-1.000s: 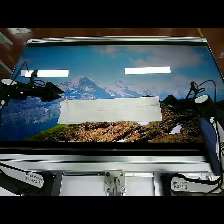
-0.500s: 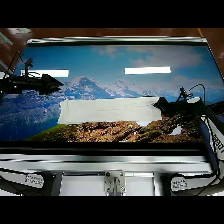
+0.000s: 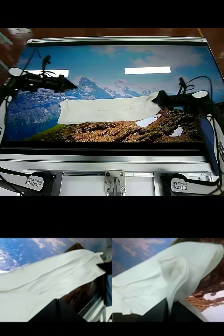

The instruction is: Fold the shirts.

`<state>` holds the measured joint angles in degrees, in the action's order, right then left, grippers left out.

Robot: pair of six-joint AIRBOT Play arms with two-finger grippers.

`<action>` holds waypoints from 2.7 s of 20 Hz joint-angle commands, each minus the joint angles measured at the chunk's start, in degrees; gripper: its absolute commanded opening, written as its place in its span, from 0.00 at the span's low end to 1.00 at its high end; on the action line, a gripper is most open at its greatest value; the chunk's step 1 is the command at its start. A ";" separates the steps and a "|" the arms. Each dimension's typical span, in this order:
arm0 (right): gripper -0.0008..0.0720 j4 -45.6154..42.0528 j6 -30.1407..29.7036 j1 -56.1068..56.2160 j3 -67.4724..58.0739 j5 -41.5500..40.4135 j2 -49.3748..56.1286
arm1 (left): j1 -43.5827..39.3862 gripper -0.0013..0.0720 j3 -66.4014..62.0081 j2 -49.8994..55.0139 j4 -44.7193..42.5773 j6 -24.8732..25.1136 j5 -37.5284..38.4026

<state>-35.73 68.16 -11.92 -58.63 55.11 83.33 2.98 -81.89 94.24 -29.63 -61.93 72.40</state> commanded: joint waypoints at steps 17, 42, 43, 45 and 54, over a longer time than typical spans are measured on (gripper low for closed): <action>0.10 -3.78 24.61 2.38 -1.70 13.99 -39.21 | -39.76 0.06 2.80 9.60 18.47 -2.36 -35.21; 0.89 -5.75 17.88 36.48 -10.16 -10.73 2.54 | 29.00 0.07 4.42 -41.81 6.43 -2.19 -4.52; 0.89 -14.21 20.55 33.07 -10.16 -2.56 0.63 | 29.03 0.07 4.74 -41.79 6.40 -2.16 -4.17; 0.89 -32.13 25.59 25.90 -10.12 14.91 -2.38 | 29.00 0.07 5.35 -41.79 6.40 -2.21 -4.13; 0.89 -15.67 22.03 15.02 11.13 4.50 -2.89 | 28.74 0.07 5.77 -41.77 5.20 -2.23 -1.33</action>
<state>-61.67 92.58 3.57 -54.33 68.97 80.42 31.94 -76.18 52.49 -23.75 -64.16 70.35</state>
